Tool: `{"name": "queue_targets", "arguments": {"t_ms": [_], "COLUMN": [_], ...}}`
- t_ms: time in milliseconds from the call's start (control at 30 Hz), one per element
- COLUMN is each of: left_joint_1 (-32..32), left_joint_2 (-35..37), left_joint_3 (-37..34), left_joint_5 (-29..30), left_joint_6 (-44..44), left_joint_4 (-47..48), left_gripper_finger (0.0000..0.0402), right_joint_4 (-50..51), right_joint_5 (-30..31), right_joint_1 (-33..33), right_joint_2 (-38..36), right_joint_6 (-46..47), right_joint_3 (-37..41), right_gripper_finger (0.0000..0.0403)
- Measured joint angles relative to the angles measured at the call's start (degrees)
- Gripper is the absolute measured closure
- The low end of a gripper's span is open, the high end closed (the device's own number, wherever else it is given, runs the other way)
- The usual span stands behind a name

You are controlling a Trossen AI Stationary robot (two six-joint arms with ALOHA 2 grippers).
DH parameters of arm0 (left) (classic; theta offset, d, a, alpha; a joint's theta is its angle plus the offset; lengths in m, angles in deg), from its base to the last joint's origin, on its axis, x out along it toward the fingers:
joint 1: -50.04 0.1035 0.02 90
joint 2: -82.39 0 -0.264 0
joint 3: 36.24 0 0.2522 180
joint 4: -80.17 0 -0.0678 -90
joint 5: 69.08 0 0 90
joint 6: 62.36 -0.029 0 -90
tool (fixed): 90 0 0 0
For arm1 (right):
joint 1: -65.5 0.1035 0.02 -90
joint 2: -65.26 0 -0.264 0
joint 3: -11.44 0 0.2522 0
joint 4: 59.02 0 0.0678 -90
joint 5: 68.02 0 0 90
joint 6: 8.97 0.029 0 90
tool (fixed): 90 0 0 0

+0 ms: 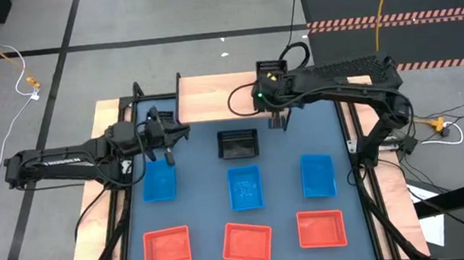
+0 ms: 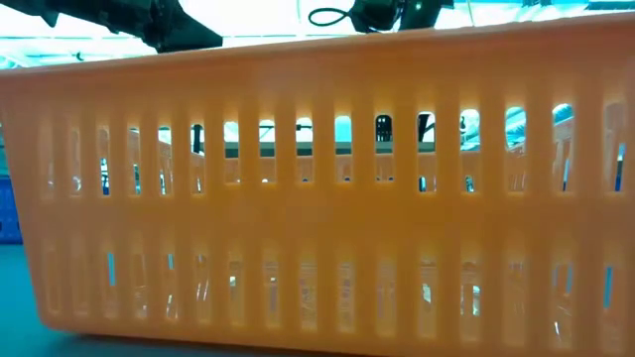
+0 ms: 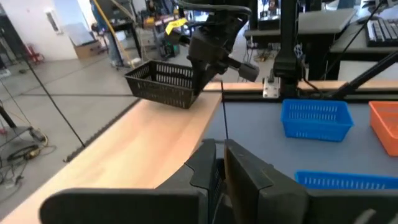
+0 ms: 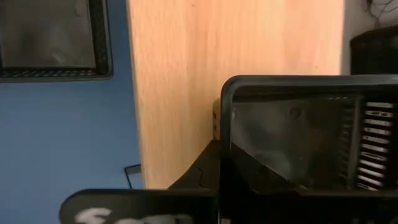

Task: Stack baskets on shelf by color
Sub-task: Put the right black basket on the shelf

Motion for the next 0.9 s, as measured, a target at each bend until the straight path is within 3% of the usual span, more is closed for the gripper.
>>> {"name": "queue_targets", "arguments": {"t_ms": [367,900], "left_joint_1": [0.0,-0.02], "left_joint_2": [0.02,0.02], "left_joint_3": [0.0,0.0], "left_joint_5": [0.11,3.32], "left_joint_6": [0.61,1.24], "left_joint_4": [-0.98,-1.91], "left_gripper_finger": [0.0364,0.0364], "right_joint_4": [0.88,0.9], "right_joint_5": [-7.26,-7.36], "right_joint_1": [0.04,1.28], "right_joint_2": [-1.24,-1.29], "right_joint_6": [3.33,3.38], "right_joint_3": [-0.04,-0.04], "right_gripper_finger": [0.0398,0.0394]}}
